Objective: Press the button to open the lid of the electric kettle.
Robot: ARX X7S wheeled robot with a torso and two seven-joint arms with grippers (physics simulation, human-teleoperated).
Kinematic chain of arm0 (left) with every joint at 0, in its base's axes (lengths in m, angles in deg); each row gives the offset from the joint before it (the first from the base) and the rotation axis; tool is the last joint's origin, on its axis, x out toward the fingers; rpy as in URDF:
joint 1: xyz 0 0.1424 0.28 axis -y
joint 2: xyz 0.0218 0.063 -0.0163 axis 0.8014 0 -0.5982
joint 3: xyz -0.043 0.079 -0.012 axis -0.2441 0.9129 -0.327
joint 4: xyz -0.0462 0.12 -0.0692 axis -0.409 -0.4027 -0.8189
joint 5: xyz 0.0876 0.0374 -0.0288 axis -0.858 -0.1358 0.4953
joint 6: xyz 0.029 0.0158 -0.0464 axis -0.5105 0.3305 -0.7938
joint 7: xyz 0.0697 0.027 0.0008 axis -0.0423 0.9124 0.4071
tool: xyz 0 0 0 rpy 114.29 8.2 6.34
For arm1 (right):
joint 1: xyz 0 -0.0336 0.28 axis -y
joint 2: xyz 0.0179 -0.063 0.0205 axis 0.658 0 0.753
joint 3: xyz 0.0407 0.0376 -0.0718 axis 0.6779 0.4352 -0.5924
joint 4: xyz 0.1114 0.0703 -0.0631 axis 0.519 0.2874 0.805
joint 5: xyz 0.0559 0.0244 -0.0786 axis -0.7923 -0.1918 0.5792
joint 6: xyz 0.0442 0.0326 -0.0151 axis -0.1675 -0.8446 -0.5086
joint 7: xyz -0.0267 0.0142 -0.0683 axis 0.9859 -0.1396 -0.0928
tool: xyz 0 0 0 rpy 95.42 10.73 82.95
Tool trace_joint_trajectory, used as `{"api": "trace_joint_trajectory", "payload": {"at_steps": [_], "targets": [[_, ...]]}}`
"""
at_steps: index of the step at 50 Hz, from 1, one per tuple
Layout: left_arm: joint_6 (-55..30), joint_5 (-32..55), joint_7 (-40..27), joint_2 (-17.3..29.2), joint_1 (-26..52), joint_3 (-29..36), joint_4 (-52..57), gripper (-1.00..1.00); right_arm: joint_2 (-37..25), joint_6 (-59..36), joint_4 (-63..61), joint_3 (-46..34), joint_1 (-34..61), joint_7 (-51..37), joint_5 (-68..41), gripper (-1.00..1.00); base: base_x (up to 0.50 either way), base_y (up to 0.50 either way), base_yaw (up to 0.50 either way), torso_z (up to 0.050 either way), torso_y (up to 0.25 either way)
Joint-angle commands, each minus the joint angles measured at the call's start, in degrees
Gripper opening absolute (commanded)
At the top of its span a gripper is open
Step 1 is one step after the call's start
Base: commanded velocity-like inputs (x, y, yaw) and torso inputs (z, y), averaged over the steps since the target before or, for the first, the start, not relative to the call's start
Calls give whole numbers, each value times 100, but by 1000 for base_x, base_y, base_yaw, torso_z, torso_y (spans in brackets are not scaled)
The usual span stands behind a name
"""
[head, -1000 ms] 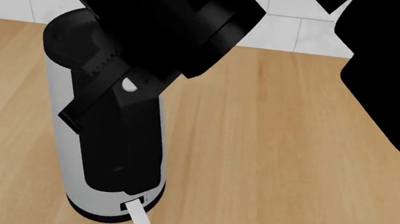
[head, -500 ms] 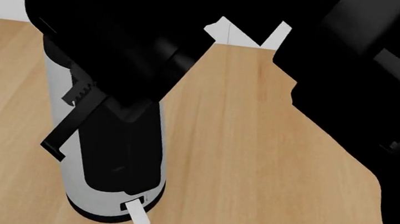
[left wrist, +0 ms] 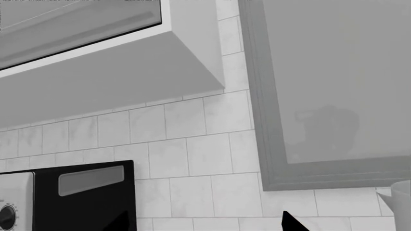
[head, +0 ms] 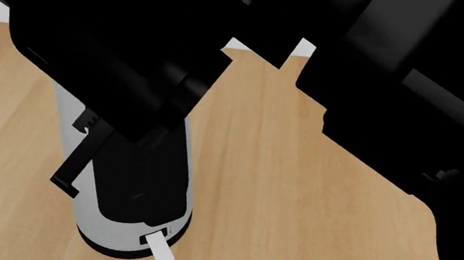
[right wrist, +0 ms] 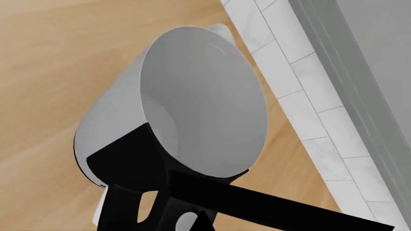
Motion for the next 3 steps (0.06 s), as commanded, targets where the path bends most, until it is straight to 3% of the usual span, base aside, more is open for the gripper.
{"api": "trace_joint_trajectory", "payload": {"at_steps": [1,3], "targets": [[-5,29,-27,22,-10,-5,38,100,15,26,-12,-366,-215,78,-259,-100,0,0,0,0,0],[-24,46,-33,30,-7,-26,55,100,9,37,-16,-390,-208,64,-272,-100,6,0,0,0,0]]}}
